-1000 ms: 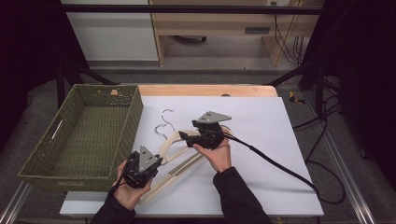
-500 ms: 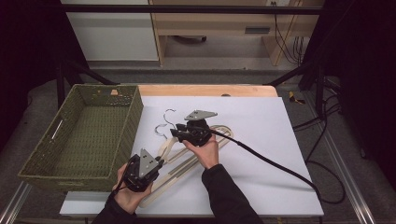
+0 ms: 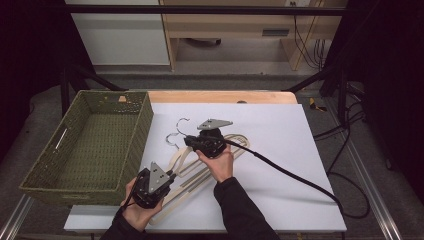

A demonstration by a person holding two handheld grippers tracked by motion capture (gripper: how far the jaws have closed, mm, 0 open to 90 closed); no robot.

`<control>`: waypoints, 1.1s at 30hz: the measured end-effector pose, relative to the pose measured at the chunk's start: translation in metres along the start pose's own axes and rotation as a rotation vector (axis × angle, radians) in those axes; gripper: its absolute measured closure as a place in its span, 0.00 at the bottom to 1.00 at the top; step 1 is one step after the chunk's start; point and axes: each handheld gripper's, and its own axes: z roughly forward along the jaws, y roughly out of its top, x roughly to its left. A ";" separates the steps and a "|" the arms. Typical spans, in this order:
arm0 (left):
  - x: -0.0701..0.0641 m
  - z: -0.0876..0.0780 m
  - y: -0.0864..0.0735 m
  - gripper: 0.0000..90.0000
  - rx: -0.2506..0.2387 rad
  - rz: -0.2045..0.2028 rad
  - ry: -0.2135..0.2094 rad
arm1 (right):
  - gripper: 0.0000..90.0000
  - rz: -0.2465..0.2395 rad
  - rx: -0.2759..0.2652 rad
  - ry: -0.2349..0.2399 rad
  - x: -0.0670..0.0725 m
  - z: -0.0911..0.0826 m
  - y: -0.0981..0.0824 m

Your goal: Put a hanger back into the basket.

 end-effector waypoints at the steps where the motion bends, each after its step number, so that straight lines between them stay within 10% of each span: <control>1: 0.000 0.000 0.000 0.90 0.000 0.000 0.000 | 0.93 0.000 0.000 0.000 0.000 0.000 0.000; 10: 0.000 0.001 -0.001 0.89 -0.009 -0.017 -0.025 | 0.93 -0.024 -0.008 -0.025 0.008 -0.010 0.000; 19: 0.021 0.014 0.017 0.55 -0.064 -0.121 -0.156 | 0.99 -0.070 -0.021 -0.052 0.016 -0.018 -0.004; 24: 0.026 0.034 0.034 0.51 -0.047 -0.129 -0.192 | 0.99 -0.070 -0.032 -0.034 0.015 -0.024 -0.006; 33: 0.025 0.060 0.044 0.86 0.045 -0.165 -0.280 | 0.99 -0.092 -0.040 -0.021 0.017 -0.035 -0.009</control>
